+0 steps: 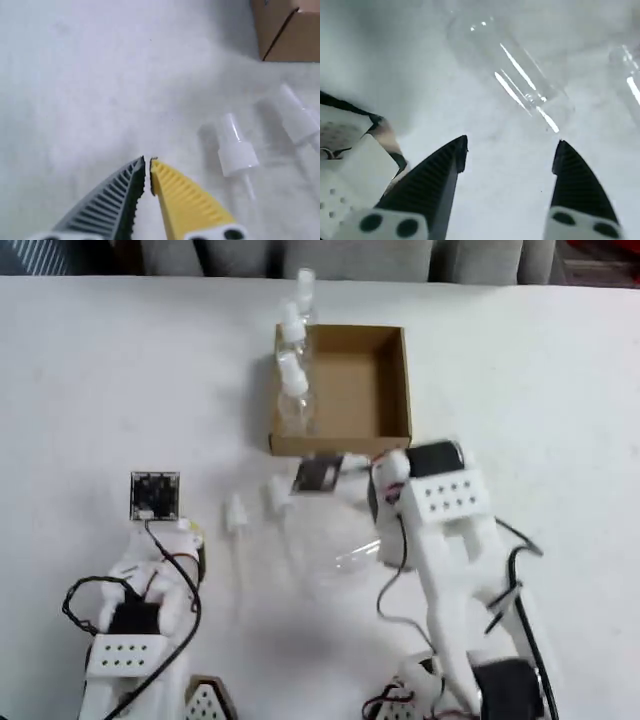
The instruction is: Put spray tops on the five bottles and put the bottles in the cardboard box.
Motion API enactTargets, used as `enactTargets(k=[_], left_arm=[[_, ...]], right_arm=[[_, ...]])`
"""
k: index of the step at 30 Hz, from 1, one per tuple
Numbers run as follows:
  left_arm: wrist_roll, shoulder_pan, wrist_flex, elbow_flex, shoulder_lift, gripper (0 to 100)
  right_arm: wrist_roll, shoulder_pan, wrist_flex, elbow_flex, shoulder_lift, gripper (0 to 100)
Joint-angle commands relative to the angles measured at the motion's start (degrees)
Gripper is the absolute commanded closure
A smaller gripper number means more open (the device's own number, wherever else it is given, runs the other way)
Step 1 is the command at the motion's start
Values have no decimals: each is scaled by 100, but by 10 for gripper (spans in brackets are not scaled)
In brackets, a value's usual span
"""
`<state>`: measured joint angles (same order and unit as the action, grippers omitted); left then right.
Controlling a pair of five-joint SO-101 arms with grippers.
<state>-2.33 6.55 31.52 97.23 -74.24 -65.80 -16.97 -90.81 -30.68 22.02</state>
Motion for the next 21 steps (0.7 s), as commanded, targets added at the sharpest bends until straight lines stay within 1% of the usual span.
enactTargets(k=[1,6,10,12,15,17,21], left_arm=[[-44,48,9,-211,-66,979],[-35,48,9,-202,-66,979],[-26,-31,0,-79,-101,978],[70,-84,0,-70,-101,978],[352,-84,0,-70,-101,978],[378,-84,0,-70,-101,978],[396,-84,0,-70,-101,978]], right_arm=[[-633,-382,585,-870,699,756],[-1284,-1059,1007,-1688,1095,755],[-1679,-1402,1059,-1732,1095,754],[-1697,-1464,1147,-1670,1095,737],[-1697,-1464,1288,-1547,1095,648],[-1697,-1473,1288,-1468,1095,603],[-1697,-1578,1270,-1284,1095,612]])
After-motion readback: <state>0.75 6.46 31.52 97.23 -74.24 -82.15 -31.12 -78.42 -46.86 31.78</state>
